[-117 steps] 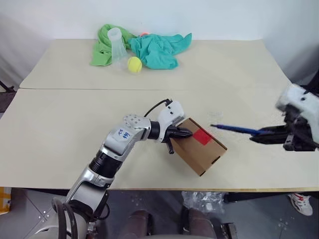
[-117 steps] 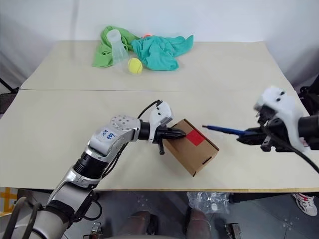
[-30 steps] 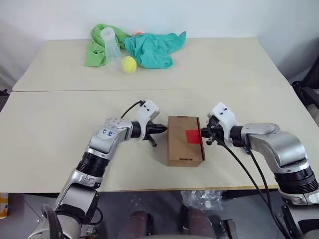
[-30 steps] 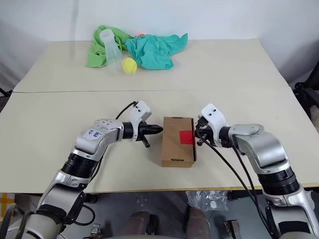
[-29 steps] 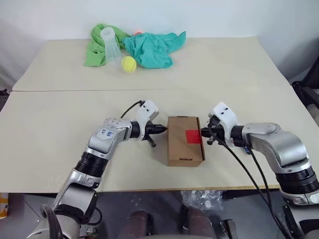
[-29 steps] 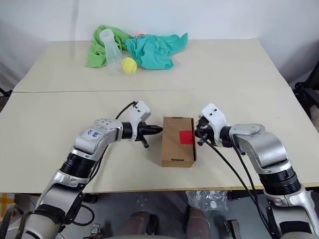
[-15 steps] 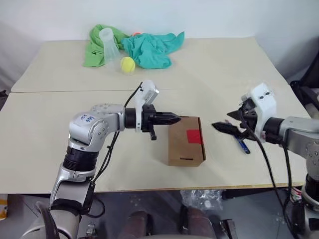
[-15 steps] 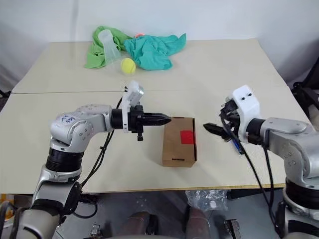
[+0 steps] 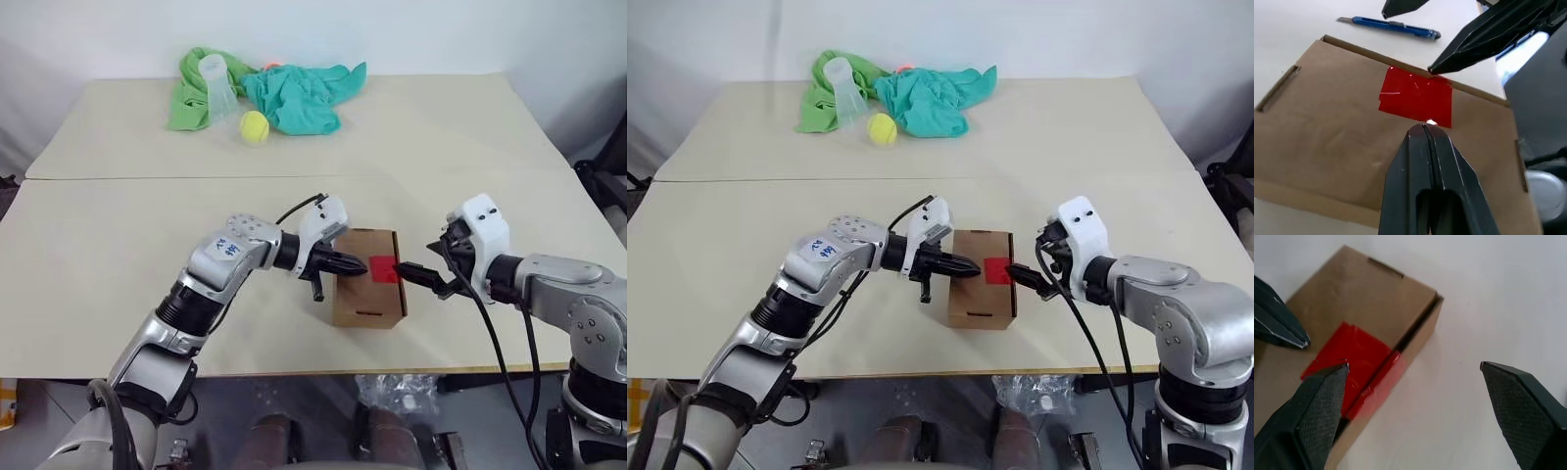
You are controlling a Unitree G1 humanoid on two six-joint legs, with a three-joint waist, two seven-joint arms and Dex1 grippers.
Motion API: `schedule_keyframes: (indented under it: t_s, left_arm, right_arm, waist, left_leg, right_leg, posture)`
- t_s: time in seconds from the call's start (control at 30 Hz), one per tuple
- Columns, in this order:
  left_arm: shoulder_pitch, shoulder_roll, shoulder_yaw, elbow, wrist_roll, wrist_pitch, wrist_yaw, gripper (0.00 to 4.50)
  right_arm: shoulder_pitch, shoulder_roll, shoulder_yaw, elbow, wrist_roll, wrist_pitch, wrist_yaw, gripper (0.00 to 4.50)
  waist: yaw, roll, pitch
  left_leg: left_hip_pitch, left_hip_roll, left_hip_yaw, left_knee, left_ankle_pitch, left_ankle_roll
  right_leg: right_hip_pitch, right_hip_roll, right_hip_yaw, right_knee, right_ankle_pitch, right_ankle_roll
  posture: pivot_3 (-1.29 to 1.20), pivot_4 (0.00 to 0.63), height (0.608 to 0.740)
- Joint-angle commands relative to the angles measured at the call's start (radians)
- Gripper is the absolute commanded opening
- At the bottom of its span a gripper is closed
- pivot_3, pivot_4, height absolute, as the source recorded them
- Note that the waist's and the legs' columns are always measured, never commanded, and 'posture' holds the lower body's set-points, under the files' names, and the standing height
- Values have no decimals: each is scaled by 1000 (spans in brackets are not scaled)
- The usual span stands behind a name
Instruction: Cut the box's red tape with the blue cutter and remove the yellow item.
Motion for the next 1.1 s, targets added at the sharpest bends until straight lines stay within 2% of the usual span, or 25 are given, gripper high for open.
schedule_keyframes:
  t_s: [0.03,0.37,0.9,1.1]
  left_arm:
    - [-9,6,-22,16,37,-14,-13,0]
    - [-11,12,-19,31,62,-25,-28,0]
    - [-3,15,-6,29,76,-8,-13,0]
    - [-1,19,2,27,79,0,-3,0]
  right_arm:
    - [26,-14,13,-16,-3,-36,-9,4475]
    - [118,-100,58,1,8,-103,26,4475]
    - [264,-318,196,80,-41,-321,145,4475]
    - [305,-379,200,79,-47,-384,201,4475]
  waist:
    - [0,0,0]
    - [2,-1,-1]
    - [3,-3,-2]
    - [3,-3,-2]
  left_leg:
    - [0,0,0,0,0,0]
    - [1,0,0,0,0,1]
    - [1,1,-1,1,-1,1]
    - [1,1,-1,1,-1,1]
  right_leg:
    - [0,0,0,0,0,0]
    - [1,0,0,0,0,0]
    - [2,-1,0,-1,0,0]
    - [2,0,0,-1,0,0]
  posture:
    - [0,150,740]
    - [0,150,740]
    - [0,150,740]
    - [0,150,740]
